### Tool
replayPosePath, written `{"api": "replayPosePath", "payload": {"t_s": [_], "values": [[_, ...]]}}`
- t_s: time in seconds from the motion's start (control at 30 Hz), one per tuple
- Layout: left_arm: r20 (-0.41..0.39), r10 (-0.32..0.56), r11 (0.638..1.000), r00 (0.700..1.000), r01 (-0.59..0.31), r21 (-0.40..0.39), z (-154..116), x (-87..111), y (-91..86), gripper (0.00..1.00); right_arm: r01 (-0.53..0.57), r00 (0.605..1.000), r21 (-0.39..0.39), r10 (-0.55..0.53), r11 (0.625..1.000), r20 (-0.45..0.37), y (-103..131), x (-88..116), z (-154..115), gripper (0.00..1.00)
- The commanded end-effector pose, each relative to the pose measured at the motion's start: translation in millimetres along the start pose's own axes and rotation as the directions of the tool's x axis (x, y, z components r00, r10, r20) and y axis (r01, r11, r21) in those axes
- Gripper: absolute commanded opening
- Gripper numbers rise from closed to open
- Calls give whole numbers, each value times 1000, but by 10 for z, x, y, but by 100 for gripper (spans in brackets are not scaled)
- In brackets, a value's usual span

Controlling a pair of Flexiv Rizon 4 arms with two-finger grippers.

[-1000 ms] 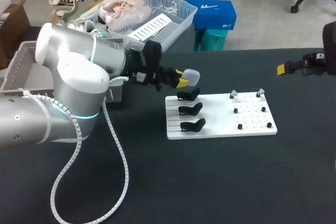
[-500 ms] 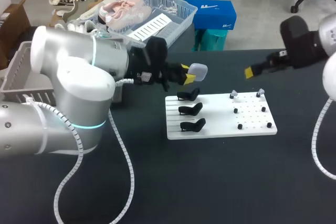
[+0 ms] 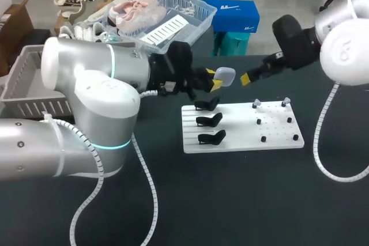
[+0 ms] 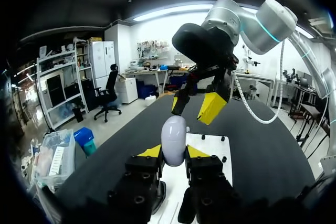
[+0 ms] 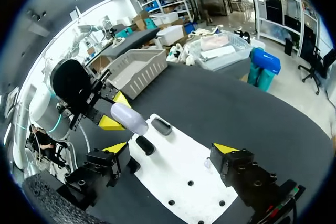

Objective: Pick up each earbud case from the left stands, insert the matching earbuds, close the lid, and place the case in the box.

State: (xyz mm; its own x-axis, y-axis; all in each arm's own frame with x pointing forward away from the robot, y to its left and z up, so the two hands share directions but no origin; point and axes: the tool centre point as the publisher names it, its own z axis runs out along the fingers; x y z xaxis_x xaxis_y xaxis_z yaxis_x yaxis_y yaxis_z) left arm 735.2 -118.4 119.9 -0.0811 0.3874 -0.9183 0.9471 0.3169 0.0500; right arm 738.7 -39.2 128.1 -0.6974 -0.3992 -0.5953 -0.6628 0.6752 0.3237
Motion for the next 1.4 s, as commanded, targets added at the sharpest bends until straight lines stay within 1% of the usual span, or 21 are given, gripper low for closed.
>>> {"api": "replayPosePath", "payload": {"t_s": [0.03, 0.3, 0.57, 0.77, 0.93, 1.0, 1.03, 1.1, 1.13, 1.3, 1.4], "values": [[9, 8, 1000, 1000, -8, -8, 57, -25, 13, 0, 6, 1000, -56, -6, 998, -5, -10, -69, 90, 100], [8, 14, 1000, 1000, -14, -4, 66, -27, 29, 0, 15, 1000, -67, -15, 998, -5, 17, -108, 136, 100], [9, 10, 1000, 1000, -10, 10, 62, 3, -4, 0, 30, 1000, -61, -30, 998, 1, 11, -180, 111, 100], [7, 10, 1000, 1000, -10, 19, 42, 27, -21, 0, 40, 999, -47, -39, 998, 12, 2, -239, 47, 100], [25, 17, 999, 1000, -18, 30, 8, 58, -64, 0, 41, 999, -6, -40, 999, 28, -8, -250, -80, 100], [73, 26, 998, 997, -29, 47, -18, 60, -90, 0, 30, 999, 21, -30, 999, 28, -34, -219, -139, 100], [83, 35, 998, 996, -39, 43, -32, 57, -96, 0, 20, 999, 37, -21, 999, 27, -59, -194, -166, 100], [122, 54, 998, 991, -58, 36, -59, 44, -108, 0, -9, 1000, 80, 7, 997, 23, -150, -109, -217, 100], [140, 62, 997, 988, -67, 37, -69, 35, -112, 0, -25, 999, 90, 22, 996, 30, -199, -64, -239, 100], [273, 114, 991, 955, -128, 32, -127, -61, -151, 0, -78, 997, 155, 80, 985, -4, -415, 136, -275, 100], [347, 139, 988, 928, -155, 18, -152, -126, -184, 0, -100, 994, 159, 105, 982, -29, -519, 238, -261, 100]]}}
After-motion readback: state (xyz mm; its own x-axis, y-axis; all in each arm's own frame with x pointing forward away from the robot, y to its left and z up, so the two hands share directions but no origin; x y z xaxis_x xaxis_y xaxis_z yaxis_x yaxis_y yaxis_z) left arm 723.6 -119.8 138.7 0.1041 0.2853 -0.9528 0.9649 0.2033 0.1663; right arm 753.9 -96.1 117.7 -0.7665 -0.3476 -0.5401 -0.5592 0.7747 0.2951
